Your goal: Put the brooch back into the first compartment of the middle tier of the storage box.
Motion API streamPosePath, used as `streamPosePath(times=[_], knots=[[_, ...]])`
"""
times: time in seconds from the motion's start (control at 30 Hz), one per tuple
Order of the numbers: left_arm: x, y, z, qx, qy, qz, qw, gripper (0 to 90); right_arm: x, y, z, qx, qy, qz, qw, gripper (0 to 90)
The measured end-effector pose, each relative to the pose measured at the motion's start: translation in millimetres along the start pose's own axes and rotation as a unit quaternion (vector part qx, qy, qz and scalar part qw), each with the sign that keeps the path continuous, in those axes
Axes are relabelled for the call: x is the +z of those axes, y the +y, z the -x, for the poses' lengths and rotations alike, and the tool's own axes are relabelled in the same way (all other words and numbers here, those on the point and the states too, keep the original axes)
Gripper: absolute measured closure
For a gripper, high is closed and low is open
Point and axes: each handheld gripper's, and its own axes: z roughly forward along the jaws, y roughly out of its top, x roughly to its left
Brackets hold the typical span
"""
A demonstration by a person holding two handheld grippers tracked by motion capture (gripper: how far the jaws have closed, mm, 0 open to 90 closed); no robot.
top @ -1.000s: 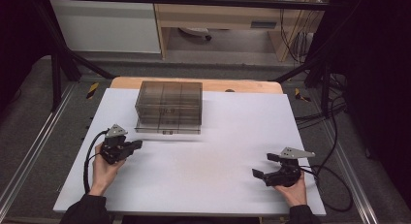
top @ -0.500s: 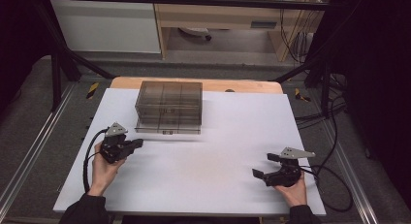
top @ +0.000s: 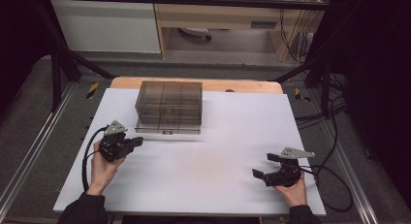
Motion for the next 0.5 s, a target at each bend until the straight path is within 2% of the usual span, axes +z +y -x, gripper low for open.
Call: streamPosePath(times=[0.5], knots=[[-4.5, 14.8, -0.5, 0.008, -0.004, 0.003, 1.0, 89.0, -0.1, 0.0, -0.1, 0.0, 0.0, 0.0, 1.0, 0.5]])
